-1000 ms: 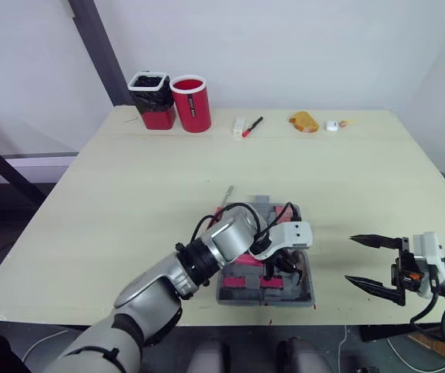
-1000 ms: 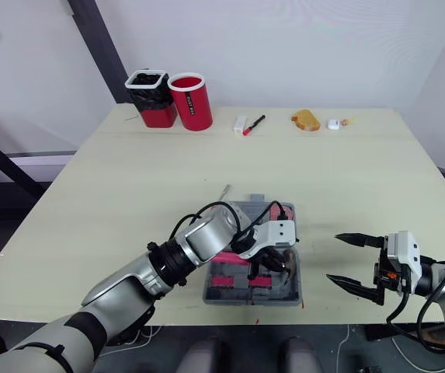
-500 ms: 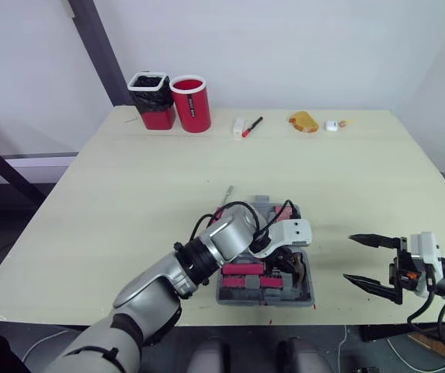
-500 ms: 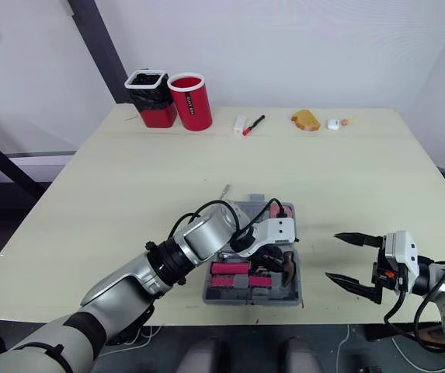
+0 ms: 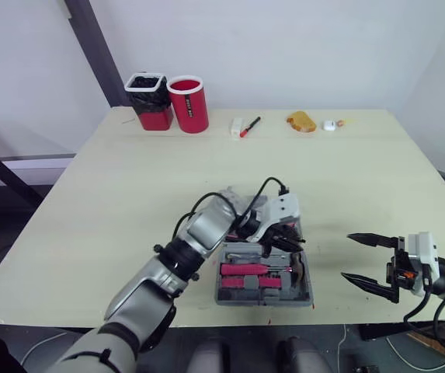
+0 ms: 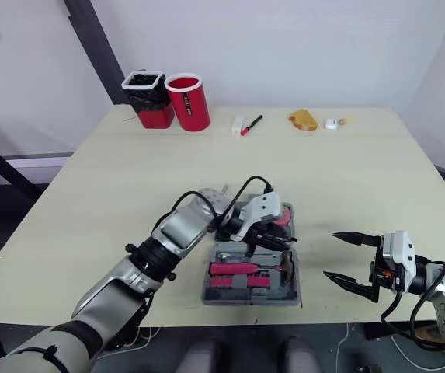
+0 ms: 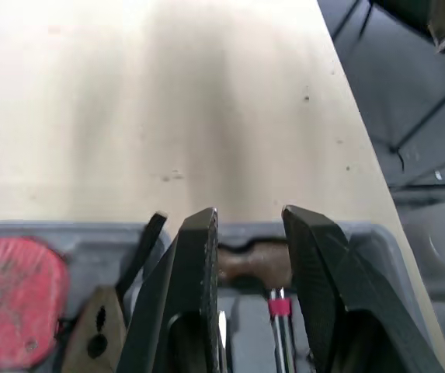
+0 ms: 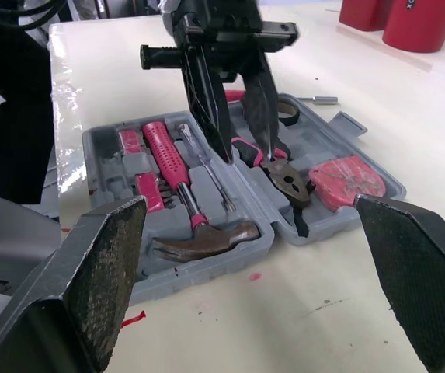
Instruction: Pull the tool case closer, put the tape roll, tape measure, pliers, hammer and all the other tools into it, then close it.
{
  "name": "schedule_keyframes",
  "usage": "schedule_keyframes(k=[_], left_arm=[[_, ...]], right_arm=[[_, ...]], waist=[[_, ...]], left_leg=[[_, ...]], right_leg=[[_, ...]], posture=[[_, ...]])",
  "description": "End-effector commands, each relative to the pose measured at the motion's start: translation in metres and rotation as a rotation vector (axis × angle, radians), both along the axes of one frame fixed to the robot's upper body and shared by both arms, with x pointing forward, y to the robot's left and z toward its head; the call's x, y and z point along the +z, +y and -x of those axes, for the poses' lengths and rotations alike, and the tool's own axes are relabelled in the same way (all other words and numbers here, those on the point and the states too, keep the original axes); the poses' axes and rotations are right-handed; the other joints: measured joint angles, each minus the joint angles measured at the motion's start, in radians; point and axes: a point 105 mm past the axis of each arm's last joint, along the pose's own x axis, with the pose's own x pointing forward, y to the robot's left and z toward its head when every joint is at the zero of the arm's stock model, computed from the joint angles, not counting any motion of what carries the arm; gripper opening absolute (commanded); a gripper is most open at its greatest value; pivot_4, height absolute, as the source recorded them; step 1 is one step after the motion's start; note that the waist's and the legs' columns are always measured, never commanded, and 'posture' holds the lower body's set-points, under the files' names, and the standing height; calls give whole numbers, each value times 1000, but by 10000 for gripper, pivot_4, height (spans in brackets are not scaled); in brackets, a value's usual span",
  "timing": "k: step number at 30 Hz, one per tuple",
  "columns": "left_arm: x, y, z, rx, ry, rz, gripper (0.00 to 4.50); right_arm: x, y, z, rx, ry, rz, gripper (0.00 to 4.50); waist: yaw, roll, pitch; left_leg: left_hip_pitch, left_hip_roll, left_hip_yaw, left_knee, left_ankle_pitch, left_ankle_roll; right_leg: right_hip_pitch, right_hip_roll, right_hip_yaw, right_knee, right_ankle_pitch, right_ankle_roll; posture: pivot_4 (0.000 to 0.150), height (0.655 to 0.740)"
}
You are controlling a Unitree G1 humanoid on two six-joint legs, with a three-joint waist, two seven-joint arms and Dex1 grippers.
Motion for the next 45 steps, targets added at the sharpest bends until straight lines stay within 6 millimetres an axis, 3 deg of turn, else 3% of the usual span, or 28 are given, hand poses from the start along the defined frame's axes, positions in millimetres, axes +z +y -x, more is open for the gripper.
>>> schedule_keyframes(k=[1,2,3,6,13,26,31,35,39,45], left_arm=[[10,13,2,-18,-5,124,14422],[9,16,2,-17,10,124,14422],[8,19,2,-17,16,125,9250],[3,29,5,-31,10,138,699],[-25,48,21,-114,6,58,699],[-77,65,20,-76,20,-87,699],[-89,70,22,-35,50,-91,699],[-74,61,18,-1,55,13,699],[-35,52,6,61,39,188,699],[10,67,-10,214,-13,380,699]], right_arm=[[6,4,0,14,-36,-10,45000],[5,5,-1,15,-37,-11,45000],[6,5,-1,16,-37,-12,45000],[6,7,-2,21,-37,-15,45000],[8,10,-5,33,-39,-18,45000],[11,11,-5,44,-41,-18,45000],[11,12,-5,45,-39,-19,45000],[10,13,-5,48,-37,-23,45000],[11,13,-6,32,-36,-48,45000],[7,8,-15,-68,-32,-88,45000]], waist=[[0,0,0],[1,0,0],[1,0,0],[3,0,0],[0,0,0],[5,1,0],[5,2,-2],[6,6,-4],[7,5,-4],[0,5,-4]], left_leg=[[0,0,0,0,0,0],[0,0,0,0,0,0],[0,0,0,0,0,0],[0,0,0,0,0,0],[0,0,0,0,0,0],[0,0,0,1,0,0],[1,0,0,1,0,0],[2,0,0,1,0,0],[2,0,0,1,0,0],[1,0,-1,1,0,0]], right_leg=[[0,0,0,0,0,0],[0,0,0,0,0,0],[0,0,0,0,0,0],[0,0,0,0,0,0],[0,0,0,0,0,0],[0,0,0,0,0,0],[1,0,0,0,0,0],[2,0,0,0,0,0],[2,0,-1,0,0,0],[2,0,-1,0,0,0]], posture=[[1500,7371],[1500,7371],[1500,7371],[1500,7371],[1500,7371],[1500,7371],[1500,7371],[1500,7371],[1500,7371],[1500,7371]])
